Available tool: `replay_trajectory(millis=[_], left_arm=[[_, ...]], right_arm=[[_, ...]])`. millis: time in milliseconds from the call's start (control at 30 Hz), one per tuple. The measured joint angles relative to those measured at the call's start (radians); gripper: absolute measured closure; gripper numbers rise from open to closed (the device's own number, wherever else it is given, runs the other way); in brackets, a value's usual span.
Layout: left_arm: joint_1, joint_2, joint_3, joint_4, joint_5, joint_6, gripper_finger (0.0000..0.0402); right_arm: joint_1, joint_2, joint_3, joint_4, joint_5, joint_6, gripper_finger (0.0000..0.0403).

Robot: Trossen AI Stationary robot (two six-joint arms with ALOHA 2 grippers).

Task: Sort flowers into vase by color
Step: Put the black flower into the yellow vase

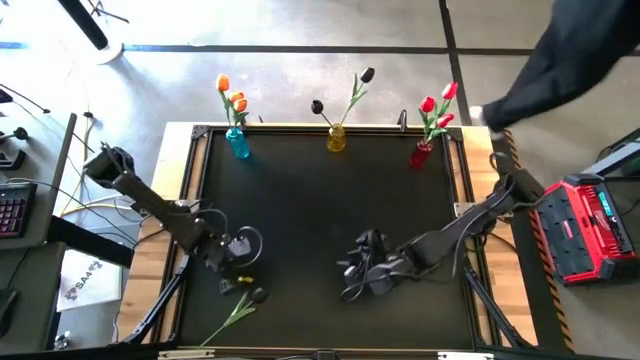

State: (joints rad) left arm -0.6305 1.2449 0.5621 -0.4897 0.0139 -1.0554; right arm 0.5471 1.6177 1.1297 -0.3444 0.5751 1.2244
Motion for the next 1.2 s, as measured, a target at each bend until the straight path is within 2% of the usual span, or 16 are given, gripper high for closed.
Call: replay_trajectory(millis=[200,400,500,733,933,1100,1200], left_arm=[[-0.193,0.0,0.0,0.101,-0.087,-0.114,0.0316],[-0.375,0.015,0.0,0.18,-0.249,-0.266,0.0316],[-0.422,0.052,0.002,0.225,-0.266,-0.31,0.0316],[-0.461,0.229,0.097,0.265,-0.271,-0.33,0.0316],[-0.46,0.397,0.207,0.215,-0.299,-0.334,0.0316],[-0.456,0.482,0.266,0.146,-0.307,-0.361,0.0319],[-0.457,0.491,0.275,0.12,-0.32,-0.366,0.034]], right_arm=[[0.043,0.117,0.0,0.17,0.011,0.146,0.0195],[0.075,0.182,0.0,0.169,-0.01,0.292,0.0195],[0.087,0.184,0.0,0.163,-0.003,0.315,0.0195],[0.088,0.184,0.001,0.129,-0.002,0.321,0.0195],[0.088,0.184,0.001,0.116,-0.005,0.32,0.0195],[0.087,0.184,0.001,0.113,-0.021,0.314,0.0195],[0.087,0.184,0.001,0.098,-0.033,0.313,0.0195]])
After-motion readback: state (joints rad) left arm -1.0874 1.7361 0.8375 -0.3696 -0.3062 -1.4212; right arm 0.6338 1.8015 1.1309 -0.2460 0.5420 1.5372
